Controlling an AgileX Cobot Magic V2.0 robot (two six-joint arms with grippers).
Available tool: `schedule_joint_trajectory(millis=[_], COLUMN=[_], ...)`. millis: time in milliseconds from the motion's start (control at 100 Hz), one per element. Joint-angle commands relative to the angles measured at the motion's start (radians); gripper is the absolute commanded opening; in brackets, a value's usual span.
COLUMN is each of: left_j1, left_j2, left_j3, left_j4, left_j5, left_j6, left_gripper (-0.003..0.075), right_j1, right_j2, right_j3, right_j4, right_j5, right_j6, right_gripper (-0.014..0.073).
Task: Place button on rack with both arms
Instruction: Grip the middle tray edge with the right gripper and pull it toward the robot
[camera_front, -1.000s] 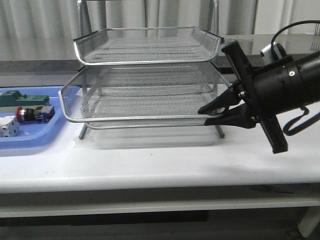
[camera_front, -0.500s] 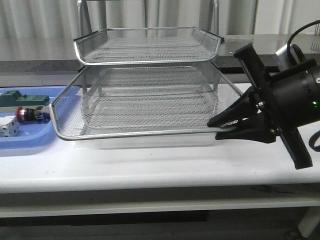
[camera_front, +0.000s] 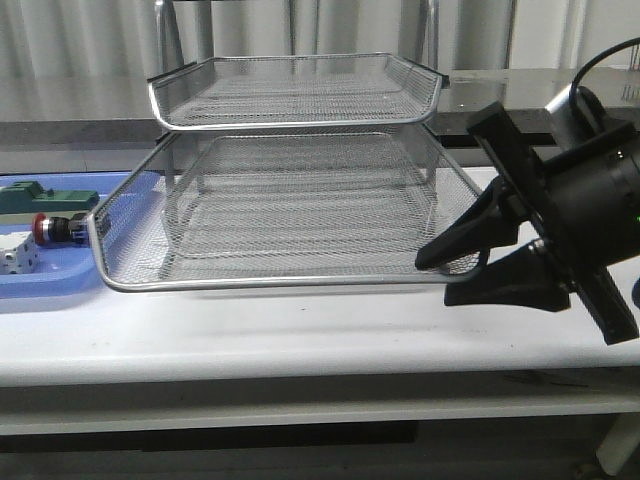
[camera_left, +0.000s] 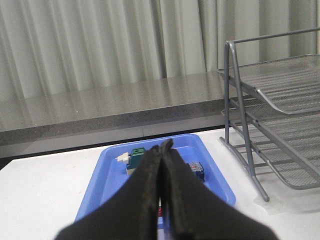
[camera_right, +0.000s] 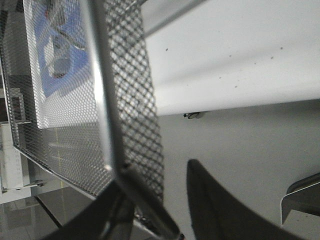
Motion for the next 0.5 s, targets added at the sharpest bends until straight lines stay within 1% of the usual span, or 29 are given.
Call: schedule_joint_trajectory(millis=[0, 50, 240, 490], left_j1=[-0.002, -0.002, -0.002, -0.002], left_j2=[-0.032, -0.032, -0.032, -0.032], left_j3=[0.055, 0.055, 0.055, 0.055], left_j4=[-0.005, -0.005, -0.005, -0.005], left_j5=[-0.082, -0.082, -0.082, -0.082], left_j6=[-0.012, -0.012, -0.012, -0.012], left_gripper=[-0.0021, -0.0021, -0.0021, -0.0021], right_j1=[0.000, 0.000, 0.000, 0.000], right_j2=[-0.033, -0.034, -0.059, -0.172], right_j3=[-0.008, -0.008, -0.008, -0.007], right_j4=[-0.007, 0.004, 0.012, -0.011], right_j5=[0.016, 0.016, 0.023, 0.016], right_j6=[-0.042, -0.056, -0.074, -0.074], right_gripper=[0.0399, 0.0416, 0.0416, 0.0416])
